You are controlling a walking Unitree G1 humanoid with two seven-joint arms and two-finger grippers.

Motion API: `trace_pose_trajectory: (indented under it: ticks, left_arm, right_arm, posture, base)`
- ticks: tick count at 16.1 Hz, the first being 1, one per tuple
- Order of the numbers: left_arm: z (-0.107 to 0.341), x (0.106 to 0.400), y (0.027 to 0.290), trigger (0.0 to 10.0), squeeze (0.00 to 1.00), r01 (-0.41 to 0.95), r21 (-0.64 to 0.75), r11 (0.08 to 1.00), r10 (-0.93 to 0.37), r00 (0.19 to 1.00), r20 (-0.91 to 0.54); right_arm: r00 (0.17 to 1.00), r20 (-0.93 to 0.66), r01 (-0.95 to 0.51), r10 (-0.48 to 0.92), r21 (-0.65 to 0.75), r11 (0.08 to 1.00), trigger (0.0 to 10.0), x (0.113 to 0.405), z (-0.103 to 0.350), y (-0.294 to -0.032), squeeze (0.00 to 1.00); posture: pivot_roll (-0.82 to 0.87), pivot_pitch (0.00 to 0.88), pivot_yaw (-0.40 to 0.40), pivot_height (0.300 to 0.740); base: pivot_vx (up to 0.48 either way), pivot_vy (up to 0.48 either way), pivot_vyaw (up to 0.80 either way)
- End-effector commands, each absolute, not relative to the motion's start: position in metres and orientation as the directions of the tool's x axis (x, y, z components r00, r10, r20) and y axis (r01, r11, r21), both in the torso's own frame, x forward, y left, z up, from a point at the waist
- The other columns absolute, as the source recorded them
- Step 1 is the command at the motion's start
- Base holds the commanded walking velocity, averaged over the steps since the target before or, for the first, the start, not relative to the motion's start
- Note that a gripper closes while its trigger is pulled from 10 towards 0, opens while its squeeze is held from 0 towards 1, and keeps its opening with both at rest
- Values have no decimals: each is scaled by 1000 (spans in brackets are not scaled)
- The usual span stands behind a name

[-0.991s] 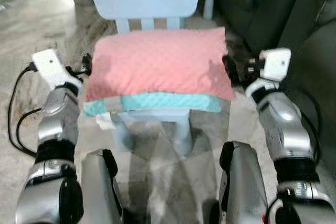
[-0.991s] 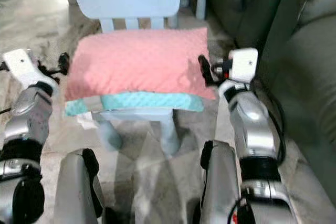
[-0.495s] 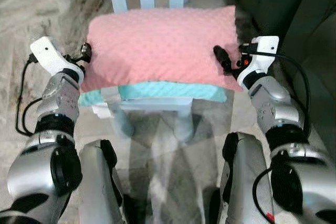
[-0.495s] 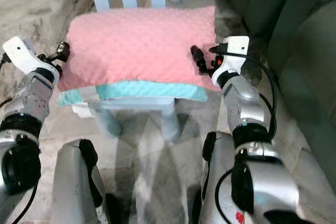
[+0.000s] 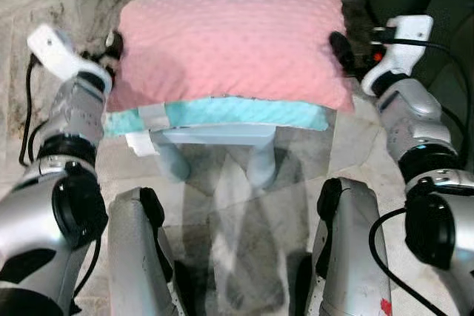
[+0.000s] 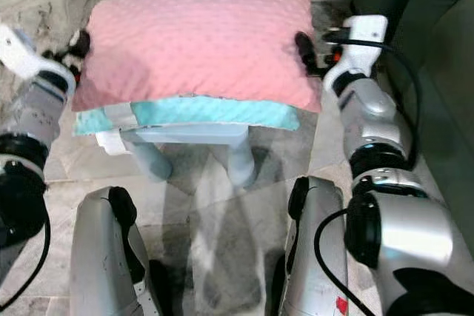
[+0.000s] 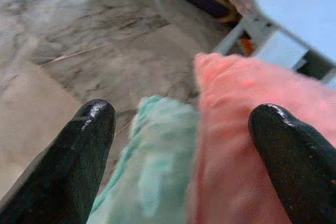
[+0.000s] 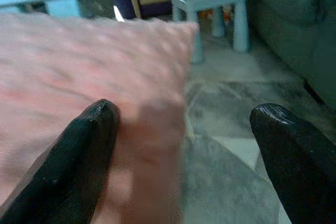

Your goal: Move the pillow to the sofa

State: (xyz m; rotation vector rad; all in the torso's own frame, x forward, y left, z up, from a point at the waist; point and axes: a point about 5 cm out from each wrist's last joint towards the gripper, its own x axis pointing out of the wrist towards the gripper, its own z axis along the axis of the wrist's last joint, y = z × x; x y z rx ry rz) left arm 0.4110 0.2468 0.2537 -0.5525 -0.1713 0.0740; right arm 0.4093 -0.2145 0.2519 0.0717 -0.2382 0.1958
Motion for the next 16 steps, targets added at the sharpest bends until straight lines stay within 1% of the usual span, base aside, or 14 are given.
trace_pose_trajectory:
  ticks: [1,3,6,9,10,11,13,14,15,16]
  left_arm:
    - [261,410,253,10000,0,-25,-506,862,124,979,164]
    - [261,410,252,10000,0,-11,-501,866,100,983,151]
    - [249,413,236,10000,0,95,-553,827,-64,995,76]
    - [248,414,226,10000,0,185,-565,804,-171,982,78]
    - [244,413,220,10000,0,220,-540,812,-229,972,52]
    - [240,413,217,10000,0,238,-545,804,-266,964,29]
    - [239,411,207,10000,0,314,-587,746,-363,931,36]
    - [239,410,202,10000,0,358,-579,732,-416,909,36]
    - [239,410,200,10000,0,379,-581,720,-442,896,37]
    - [241,408,196,10000,0,425,-608,670,-498,865,56]
  right_arm:
    - [952,249,-203,176,85,976,10000,410,256,-218,0]
    - [951,241,-237,195,158,959,10000,411,255,-218,0]
    - [915,234,-390,328,314,866,10000,411,250,-208,0]
    - [872,222,-488,435,347,801,10000,412,246,-191,0]
    - [853,196,-522,484,345,780,10000,411,240,-181,0]
    - [839,188,-544,511,342,767,10000,411,236,-175,0]
    - [797,171,-597,580,366,714,10000,409,228,-159,0]
    - [779,165,-618,605,367,695,10000,408,225,-153,0]
    - [771,164,-626,615,369,687,10000,408,224,-149,0]
    - [753,163,-646,638,369,668,10000,407,221,-143,0]
  posture:
    - [-32,305,74,366]
    - [-27,305,73,366]
    - [-22,304,75,366]
    - [-20,309,75,366]
    - [-20,310,77,366]
    - [-20,310,77,366]
    - [-18,313,79,366]
    - [-17,313,78,366]
    - [-16,313,78,366]
    - [-15,313,78,366]
  base:
    - [0,0,0]
    - [0,0,0]
    - [0,0,0]
    - [0,0,0]
    - [0,0,0]
    - [0,0,0]
    - [0,0,0]
    - [0,0,0]
    - [0,0,0]
    - [0,0,0]
